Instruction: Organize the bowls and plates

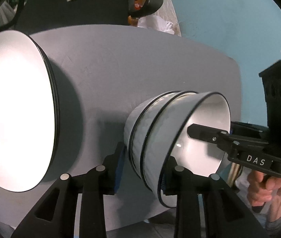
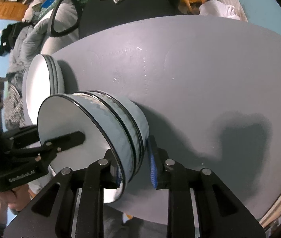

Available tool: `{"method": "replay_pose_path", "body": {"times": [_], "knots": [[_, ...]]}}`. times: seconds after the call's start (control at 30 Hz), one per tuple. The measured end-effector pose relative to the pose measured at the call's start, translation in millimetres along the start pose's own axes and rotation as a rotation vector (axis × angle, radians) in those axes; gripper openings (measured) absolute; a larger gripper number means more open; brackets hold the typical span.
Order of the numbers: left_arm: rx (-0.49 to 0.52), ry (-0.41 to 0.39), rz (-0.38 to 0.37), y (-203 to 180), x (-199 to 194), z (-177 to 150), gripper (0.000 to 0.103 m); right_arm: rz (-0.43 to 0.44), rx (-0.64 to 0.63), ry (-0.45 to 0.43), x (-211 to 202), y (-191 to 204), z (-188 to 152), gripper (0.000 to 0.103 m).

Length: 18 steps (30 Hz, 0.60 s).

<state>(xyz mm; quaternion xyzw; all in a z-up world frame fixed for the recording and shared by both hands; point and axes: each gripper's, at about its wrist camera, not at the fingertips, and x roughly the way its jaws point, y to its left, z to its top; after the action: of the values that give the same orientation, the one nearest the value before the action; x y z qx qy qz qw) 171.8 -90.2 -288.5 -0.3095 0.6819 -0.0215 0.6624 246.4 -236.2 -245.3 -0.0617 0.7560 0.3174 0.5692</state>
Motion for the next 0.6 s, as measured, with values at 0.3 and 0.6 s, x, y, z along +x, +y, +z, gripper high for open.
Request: {"method": "replay_pose_path", "body": {"times": [0.3, 0.6], "knots": [[0.023, -0.016, 0.006, -5.8, 2.4, 3.5, 0.035, -0.008, -0.019, -0.012, -0.8, 2.7, -2.2, 0.023], [-0.01, -0.054, 0.018, 4.1, -16.4, -12.9, 0.024, -0.047, -0.024, -0.025, -3.0, 8.7, -5.6, 0.019]]}}
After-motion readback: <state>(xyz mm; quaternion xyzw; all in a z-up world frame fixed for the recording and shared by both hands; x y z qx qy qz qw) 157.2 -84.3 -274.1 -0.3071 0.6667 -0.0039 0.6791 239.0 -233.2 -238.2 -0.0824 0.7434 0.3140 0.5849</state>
